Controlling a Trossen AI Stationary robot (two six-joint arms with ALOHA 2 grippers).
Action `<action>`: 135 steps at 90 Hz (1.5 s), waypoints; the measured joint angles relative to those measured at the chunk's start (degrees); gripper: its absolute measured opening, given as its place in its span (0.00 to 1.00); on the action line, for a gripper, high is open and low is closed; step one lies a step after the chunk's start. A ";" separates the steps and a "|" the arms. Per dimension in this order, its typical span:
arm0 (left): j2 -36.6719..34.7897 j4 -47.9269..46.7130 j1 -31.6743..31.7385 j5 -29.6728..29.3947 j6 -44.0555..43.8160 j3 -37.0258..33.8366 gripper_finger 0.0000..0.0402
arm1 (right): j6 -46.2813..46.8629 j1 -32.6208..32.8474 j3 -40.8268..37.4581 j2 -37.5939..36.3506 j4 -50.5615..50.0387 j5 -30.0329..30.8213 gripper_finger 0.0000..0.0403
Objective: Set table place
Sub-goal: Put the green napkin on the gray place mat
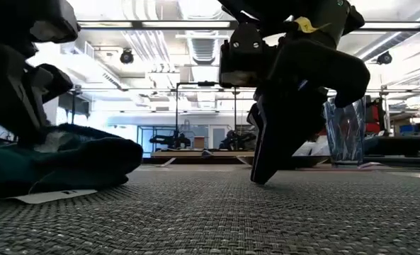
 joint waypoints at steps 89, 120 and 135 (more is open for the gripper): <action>2.35 3.32 0.64 4.07 0.34 6.32 0.18 | -0.28 0.24 0.00 0.00 0.13 -0.13 0.18; 1.75 0.79 0.55 4.05 -0.03 8.70 0.16 | -0.51 0.24 -0.15 0.00 0.43 -0.11 0.22; 3.30 0.70 -0.56 9.75 -0.47 8.22 0.14 | -0.48 0.24 -0.15 0.00 0.50 -0.13 0.24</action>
